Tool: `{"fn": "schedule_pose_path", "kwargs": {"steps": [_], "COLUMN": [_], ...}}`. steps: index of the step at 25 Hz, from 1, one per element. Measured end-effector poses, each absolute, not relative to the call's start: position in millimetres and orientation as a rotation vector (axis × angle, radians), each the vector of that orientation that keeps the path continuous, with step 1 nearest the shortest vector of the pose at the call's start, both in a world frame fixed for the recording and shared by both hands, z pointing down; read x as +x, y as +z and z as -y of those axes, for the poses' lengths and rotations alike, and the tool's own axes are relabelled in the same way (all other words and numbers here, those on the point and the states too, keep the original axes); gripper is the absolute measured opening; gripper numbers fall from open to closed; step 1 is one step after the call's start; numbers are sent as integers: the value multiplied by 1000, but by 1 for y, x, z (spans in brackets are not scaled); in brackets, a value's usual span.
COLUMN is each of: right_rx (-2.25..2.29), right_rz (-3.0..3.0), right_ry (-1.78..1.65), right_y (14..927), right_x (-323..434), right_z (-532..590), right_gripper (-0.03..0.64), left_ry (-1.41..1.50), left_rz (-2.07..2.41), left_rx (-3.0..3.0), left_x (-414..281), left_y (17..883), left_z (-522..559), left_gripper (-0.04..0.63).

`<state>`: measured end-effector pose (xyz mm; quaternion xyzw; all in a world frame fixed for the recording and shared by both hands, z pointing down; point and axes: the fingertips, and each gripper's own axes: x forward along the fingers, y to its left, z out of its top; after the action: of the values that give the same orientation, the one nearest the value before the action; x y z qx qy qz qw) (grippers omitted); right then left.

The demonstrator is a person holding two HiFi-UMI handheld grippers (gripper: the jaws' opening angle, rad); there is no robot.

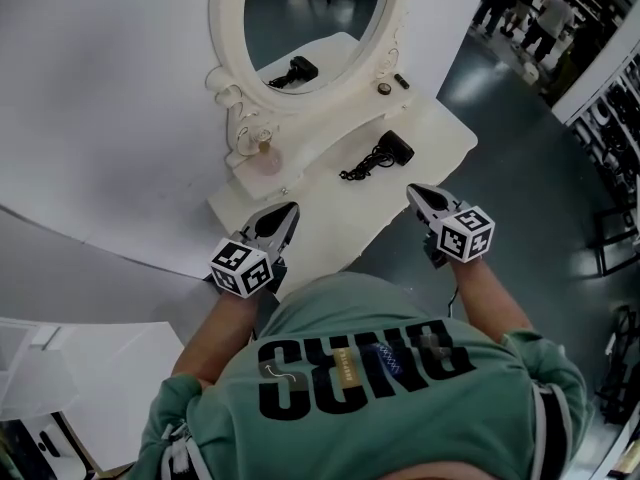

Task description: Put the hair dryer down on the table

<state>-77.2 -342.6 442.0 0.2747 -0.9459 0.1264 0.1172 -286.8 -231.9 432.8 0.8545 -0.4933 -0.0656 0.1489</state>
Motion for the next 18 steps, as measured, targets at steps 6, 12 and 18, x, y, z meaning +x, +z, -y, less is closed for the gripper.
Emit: {"fn": "schedule_pose_path", "kwargs": {"steps": [6, 12, 18], "right_rx": [751, 733, 724], "right_rz": [2774, 2760, 2750], "right_ry": [338, 302, 287], "right_y": [442, 443, 443], "right_x": [-84, -87, -88], "right_z": [342, 341, 342], "right_gripper": [-6, -6, -6], "left_ry": [-186, -170, -166], "left_rz": [1429, 1431, 1437], "left_rx": [2447, 2448, 2448], "left_x": [-289, -287, -289], "left_y": [433, 434, 431], "left_z": [234, 233, 234], "left_gripper": [11, 11, 11]}}
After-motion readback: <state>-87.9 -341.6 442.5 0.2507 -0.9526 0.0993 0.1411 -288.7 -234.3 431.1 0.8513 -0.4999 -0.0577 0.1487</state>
